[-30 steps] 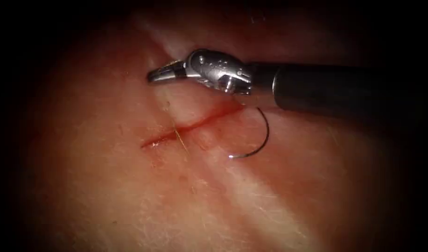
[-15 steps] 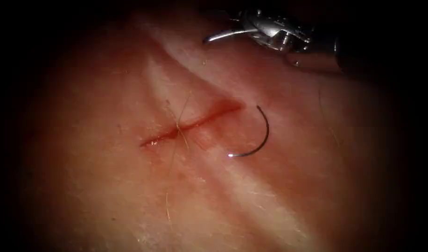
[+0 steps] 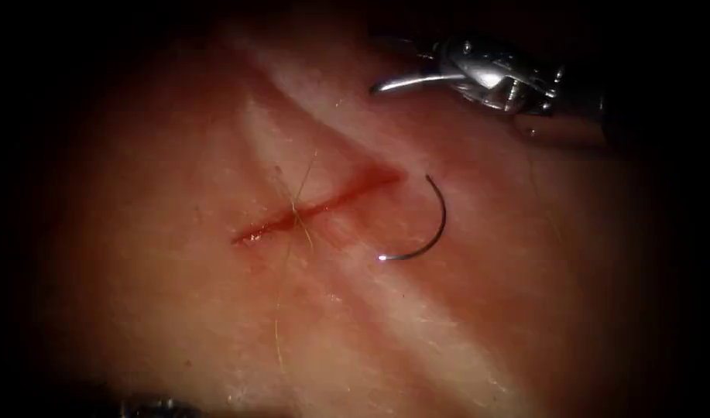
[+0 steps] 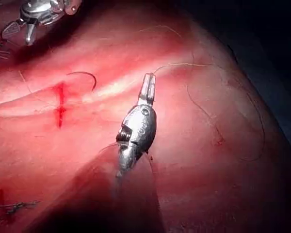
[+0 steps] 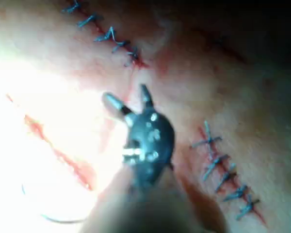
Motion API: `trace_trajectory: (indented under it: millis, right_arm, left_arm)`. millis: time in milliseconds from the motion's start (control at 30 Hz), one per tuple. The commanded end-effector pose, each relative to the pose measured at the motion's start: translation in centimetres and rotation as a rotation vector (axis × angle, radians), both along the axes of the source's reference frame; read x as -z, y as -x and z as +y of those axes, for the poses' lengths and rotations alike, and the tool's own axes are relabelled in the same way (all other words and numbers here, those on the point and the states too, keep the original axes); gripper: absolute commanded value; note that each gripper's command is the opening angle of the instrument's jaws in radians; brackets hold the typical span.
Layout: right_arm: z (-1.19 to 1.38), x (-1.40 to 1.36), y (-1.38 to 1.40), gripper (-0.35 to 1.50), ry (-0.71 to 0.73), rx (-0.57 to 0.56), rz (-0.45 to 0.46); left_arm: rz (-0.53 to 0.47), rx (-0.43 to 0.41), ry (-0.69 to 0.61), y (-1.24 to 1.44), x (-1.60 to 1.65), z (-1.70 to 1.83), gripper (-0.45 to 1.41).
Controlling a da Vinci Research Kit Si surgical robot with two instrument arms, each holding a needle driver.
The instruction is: Wound Closure
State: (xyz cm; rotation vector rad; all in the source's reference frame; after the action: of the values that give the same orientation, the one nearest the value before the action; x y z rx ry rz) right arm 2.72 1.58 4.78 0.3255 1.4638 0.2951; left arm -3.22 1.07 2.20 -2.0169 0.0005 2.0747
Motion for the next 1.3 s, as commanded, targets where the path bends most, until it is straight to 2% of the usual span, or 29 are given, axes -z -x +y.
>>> trace_trajectory:
  millis: [33, 267, 367, 633, 833, 867, 1100, 1300]
  right_arm:
    - [-0.05, 0.10, -0.16, 1.43, 0.000, 0.004, 0.026]
    - [-0.16, 0.20, -0.16, 1.37, 0.000, 0.019, 0.045]
    - [-0.18, 0.15, -0.15, 1.35, 0.003, 0.015, 0.048]
    - [-0.40, 0.08, -0.24, 1.32, -0.026, 0.021, 0.063]
    - [-0.77, 0.03, -0.57, 1.28, -0.070, 0.000, 0.117]
    - [-0.91, -0.02, -0.73, 1.28, -0.085, 0.004, 0.125]
    - [-1.27, -0.16, -1.10, 1.28, -0.128, 0.031, 0.145]
    - [-1.55, -0.17, -1.22, 1.23, -0.145, 0.071, 0.166]
  left_arm:
    - [0.006, 0.003, 0.004, 0.01, -0.04, 0.01, -0.45]
    - [0.044, 0.038, 0.029, -0.08, 0.12, 0.36, -0.45]
    - [0.051, 0.047, 0.053, -0.07, 0.08, 0.61, -0.45]
    - [0.069, 0.043, 0.056, -0.03, -0.09, 0.89, -0.45]
    - [0.064, 0.011, 0.061, 0.06, -0.01, 1.21, -0.45]
    - [0.054, 0.005, 0.059, 0.11, 0.03, 1.31, -0.45]
    - [0.055, -0.010, 0.088, 0.28, 0.10, 1.61, -0.45]
    - [0.053, -0.041, 0.088, 0.35, 0.00, 1.93, -0.45]
